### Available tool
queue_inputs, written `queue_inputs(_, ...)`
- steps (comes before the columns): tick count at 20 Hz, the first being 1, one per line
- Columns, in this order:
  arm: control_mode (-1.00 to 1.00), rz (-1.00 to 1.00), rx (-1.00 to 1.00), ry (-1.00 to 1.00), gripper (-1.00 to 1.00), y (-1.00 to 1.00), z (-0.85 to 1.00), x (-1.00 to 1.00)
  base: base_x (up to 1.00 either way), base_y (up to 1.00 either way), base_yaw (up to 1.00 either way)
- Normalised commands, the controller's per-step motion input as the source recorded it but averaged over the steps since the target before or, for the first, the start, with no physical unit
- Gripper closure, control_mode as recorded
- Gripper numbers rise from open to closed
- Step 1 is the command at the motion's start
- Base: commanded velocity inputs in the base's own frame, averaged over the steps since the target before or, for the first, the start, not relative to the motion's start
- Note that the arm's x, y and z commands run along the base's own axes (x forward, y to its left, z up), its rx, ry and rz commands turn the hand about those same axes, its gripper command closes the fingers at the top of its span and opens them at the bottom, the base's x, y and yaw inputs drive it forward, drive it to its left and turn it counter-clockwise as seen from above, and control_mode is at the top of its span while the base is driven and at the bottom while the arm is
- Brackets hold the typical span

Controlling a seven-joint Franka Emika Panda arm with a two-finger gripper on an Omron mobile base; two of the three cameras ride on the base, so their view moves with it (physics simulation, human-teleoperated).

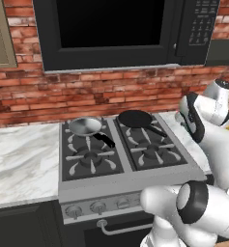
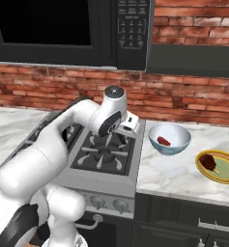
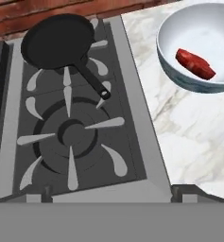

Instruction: Place one of the steaks on the plate and the other in the bowl. Then place the bowl in the fridge.

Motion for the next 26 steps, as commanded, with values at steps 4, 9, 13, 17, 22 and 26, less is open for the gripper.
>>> queue_inputs(4, -1.00, 0.00, -0.04, 0.09, -1.00, 0.52, 0.73, -0.77, 0.00, 0.00, 0.00)
queue_inputs(9, -1.00, 0.00, -0.05, 0.05, -1.00, 0.29, 0.40, -0.72, 0.00, 0.00, 0.00)
queue_inputs(13, -1.00, 0.00, -0.06, -0.12, -1.00, 0.65, 0.14, -0.60, 0.00, 0.00, 0.00)
queue_inputs(17, -1.00, 0.00, -0.04, -0.18, -1.00, 0.63, 0.20, -0.48, 0.00, 0.00, 0.00)
queue_inputs(22, -1.00, 0.00, 0.00, -0.11, -1.00, 0.52, 0.34, -0.50, 0.00, 0.00, 0.00)
queue_inputs(26, 1.00, 0.00, 0.00, -0.06, -1.00, 0.08, 0.28, -0.38, -0.49, 0.10, 0.00)
